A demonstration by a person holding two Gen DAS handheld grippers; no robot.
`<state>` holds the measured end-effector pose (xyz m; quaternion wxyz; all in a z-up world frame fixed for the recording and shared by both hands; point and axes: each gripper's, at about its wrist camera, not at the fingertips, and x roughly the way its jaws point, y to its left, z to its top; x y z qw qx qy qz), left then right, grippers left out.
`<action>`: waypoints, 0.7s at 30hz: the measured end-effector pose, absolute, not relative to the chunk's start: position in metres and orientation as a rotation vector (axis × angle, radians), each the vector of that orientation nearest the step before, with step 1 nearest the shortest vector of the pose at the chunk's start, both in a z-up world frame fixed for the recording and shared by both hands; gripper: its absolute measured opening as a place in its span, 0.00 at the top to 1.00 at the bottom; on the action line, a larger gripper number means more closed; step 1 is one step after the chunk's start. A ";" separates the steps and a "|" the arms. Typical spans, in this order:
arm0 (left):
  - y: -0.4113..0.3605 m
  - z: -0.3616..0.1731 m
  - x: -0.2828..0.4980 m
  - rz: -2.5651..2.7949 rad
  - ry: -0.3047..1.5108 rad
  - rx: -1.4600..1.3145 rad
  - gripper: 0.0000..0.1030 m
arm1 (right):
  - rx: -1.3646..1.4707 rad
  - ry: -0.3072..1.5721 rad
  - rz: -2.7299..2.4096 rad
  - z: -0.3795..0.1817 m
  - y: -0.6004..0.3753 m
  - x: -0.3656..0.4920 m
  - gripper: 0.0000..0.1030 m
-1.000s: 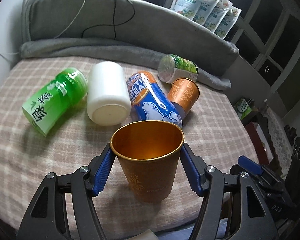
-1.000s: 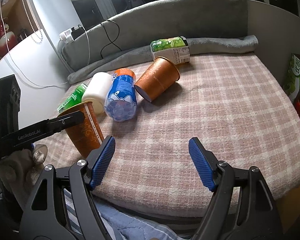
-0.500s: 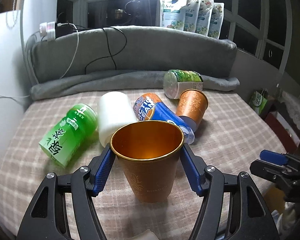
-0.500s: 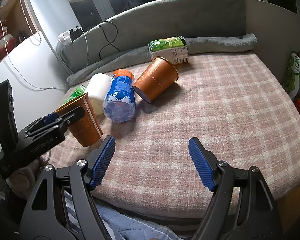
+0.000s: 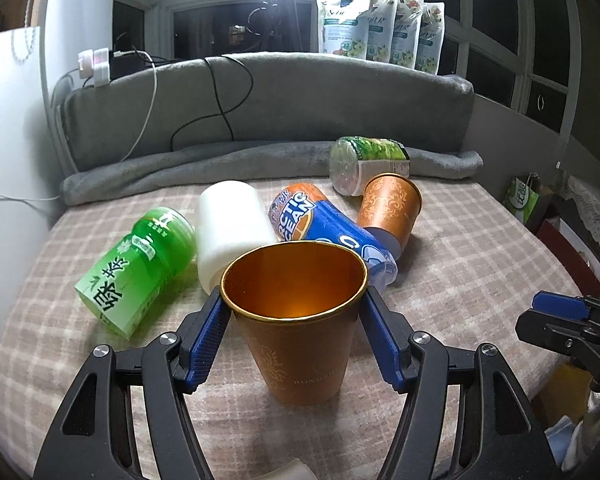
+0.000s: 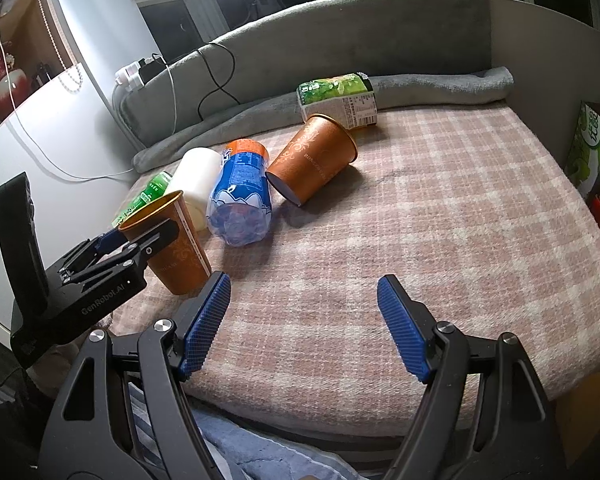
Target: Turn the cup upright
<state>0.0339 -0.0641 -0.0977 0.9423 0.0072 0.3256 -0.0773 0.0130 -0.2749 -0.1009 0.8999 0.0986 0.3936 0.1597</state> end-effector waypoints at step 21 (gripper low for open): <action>-0.058 -0.098 0.024 -0.241 0.721 -0.040 0.37 | 0.198 0.805 0.343 -0.096 -0.265 0.009 0.24</action>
